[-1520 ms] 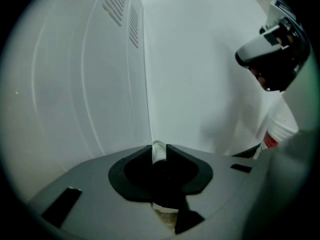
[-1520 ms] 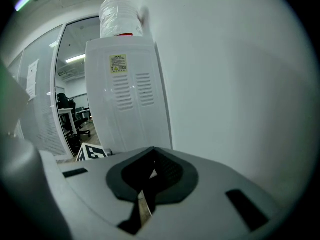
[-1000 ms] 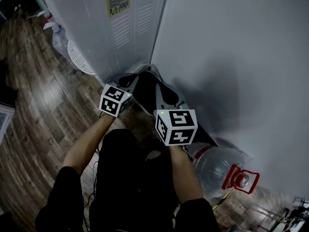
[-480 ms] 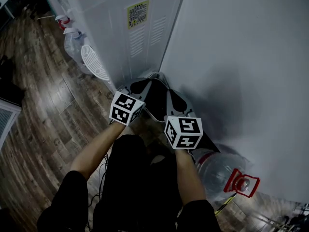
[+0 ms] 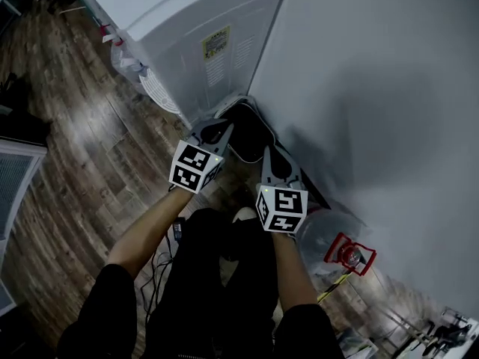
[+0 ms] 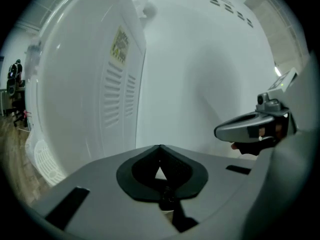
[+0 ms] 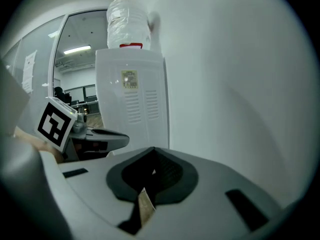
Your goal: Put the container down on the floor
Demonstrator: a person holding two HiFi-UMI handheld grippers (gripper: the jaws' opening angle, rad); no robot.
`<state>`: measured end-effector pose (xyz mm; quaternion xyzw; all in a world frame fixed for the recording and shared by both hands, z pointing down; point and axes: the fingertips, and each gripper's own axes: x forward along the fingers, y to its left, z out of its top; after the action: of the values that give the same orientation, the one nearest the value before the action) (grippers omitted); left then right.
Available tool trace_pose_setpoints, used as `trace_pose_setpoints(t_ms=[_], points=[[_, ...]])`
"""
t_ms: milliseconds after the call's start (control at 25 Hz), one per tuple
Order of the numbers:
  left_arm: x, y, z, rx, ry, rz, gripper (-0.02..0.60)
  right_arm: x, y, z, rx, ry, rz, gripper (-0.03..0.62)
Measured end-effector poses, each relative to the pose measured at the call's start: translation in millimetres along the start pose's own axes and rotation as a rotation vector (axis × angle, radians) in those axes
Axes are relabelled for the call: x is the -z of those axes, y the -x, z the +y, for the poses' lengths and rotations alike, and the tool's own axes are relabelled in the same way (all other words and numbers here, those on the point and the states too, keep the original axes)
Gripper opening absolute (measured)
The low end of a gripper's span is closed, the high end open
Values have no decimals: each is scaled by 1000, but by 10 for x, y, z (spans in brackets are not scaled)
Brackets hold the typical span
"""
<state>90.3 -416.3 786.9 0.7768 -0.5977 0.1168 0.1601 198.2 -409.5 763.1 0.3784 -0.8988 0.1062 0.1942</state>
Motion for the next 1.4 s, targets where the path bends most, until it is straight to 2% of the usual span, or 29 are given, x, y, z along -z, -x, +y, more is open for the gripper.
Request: trace_pose_setpoints(t_ms=[200,480,600,720,840,1040,1400], points=[[-624,444,-233,9,-20,44,14,-614,510,129,-9,-14,36,9],[-1664,1140,-672,40,15,62,14,-1735,1329,388,-24,-58,35,9],[-2089,1415,-820,31,16,52,14,-2154,1621,488,-26,-70,28,9],[-2416,1713,-917,5,57,37,14,-2477,1921,601,-39,-78,22,9],[-2692,1988,-1028,-8,105,13,14,-2804,2271,668,-35,-64,0,9],[-3061,2352,-1142,-20,106,-25,14,-3230,2666,852,-43,-40,-52,9],[-3309,2668,-1168,-29,83,-69,14,-3480,2960,1108,-52,-18,-100,9]])
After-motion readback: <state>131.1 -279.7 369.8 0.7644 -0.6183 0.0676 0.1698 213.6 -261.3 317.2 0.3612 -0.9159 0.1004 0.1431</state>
